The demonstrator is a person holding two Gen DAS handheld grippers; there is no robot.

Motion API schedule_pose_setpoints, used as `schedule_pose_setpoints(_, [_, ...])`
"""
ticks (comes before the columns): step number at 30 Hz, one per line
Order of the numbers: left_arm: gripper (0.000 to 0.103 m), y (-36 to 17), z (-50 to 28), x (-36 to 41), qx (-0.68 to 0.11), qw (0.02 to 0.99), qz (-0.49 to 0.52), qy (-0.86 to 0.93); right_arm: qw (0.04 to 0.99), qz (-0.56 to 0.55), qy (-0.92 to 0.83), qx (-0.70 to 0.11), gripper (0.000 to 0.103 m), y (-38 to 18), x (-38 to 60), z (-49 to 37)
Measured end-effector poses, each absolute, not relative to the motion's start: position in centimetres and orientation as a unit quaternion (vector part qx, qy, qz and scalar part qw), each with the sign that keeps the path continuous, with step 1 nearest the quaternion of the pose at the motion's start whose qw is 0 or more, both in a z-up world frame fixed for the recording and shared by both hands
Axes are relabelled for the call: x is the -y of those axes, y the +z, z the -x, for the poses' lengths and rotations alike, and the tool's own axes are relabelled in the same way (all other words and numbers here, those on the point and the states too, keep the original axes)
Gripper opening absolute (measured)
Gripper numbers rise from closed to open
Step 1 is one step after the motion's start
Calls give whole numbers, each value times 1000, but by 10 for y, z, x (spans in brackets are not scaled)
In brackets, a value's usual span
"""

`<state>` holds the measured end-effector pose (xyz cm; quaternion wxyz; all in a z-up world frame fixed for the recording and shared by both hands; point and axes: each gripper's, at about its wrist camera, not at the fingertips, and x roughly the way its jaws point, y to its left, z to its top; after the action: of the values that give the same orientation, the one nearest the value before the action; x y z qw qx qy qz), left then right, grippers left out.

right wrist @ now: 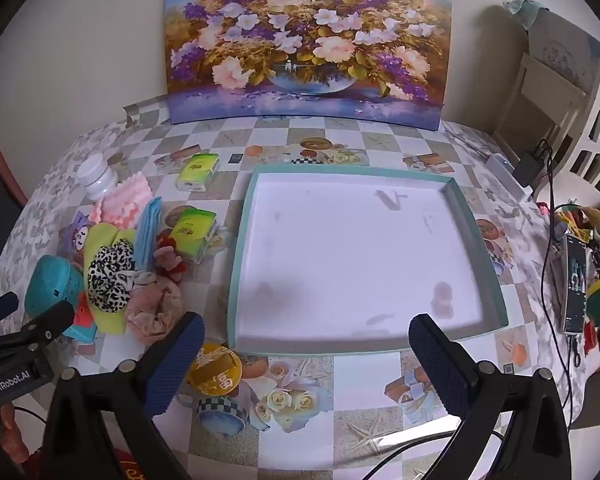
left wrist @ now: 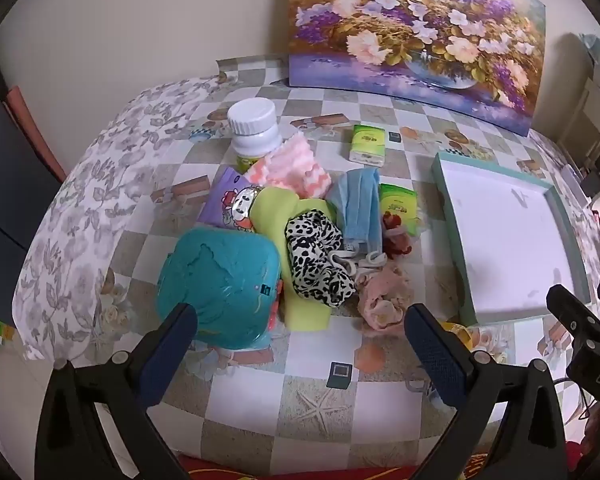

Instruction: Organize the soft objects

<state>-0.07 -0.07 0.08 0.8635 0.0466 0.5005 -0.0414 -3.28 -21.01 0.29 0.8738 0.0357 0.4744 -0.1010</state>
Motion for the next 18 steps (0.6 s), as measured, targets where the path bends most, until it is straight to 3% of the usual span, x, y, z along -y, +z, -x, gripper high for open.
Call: schedule_pose_setpoints(18, [103, 1, 3, -8, -497, 866, -36, -29, 874, -36, -101, -475, 103, 1, 209, 32])
